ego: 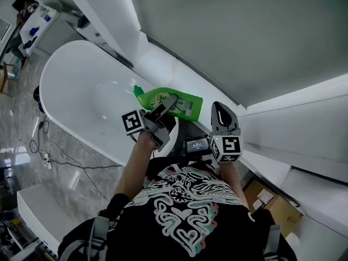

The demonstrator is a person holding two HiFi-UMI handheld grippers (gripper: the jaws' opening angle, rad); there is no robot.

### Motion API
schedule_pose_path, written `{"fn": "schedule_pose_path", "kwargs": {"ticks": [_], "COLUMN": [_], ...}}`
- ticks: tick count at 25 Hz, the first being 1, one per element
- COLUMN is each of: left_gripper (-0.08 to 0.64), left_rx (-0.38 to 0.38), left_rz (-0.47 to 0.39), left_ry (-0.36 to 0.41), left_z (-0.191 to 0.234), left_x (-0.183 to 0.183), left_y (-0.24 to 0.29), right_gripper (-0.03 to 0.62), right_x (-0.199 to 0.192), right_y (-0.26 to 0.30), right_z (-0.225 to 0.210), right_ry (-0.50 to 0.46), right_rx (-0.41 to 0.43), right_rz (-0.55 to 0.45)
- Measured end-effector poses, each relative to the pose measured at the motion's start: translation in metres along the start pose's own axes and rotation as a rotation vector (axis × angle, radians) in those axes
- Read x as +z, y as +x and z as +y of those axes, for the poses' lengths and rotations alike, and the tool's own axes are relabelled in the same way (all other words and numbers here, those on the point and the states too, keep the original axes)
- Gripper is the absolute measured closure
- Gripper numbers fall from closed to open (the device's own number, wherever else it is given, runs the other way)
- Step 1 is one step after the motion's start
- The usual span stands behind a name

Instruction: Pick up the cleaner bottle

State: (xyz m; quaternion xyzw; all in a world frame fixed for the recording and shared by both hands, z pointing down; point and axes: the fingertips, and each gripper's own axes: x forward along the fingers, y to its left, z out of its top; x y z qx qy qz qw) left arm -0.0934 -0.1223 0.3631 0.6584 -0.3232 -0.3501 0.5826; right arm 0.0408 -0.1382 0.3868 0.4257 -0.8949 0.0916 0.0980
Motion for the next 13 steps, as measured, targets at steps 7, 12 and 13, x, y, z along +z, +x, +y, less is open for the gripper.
{"fn": "schedule_pose_path", "kwargs": {"ticks": [7,12,13], "left_gripper": [0.365,0.365,0.365], "left_rx": [0.009,-0.003,-0.005], "left_rz": [0.016,0.033,0.036], "left_ry": [0.019,0.023,0.022], "left_z": [-0.003,-0.009,-0.010], "left_x": [-0.003,-0.004,-0.004], "left_y": [0.001,0.002,0.002], "right_gripper": [0.564,0.563,0.563], "right_x": [0.002,0.004,0.004], "right_y": [-0.010,-0.010,-0.010], "right_z": [-0.003,0.001,0.002], "right_ry": [0.010,0.013,0.013], "right_rx": [-0.018,-0.022,-0.022], "right_rz": [-0.009,-0.008,-0.007]}}
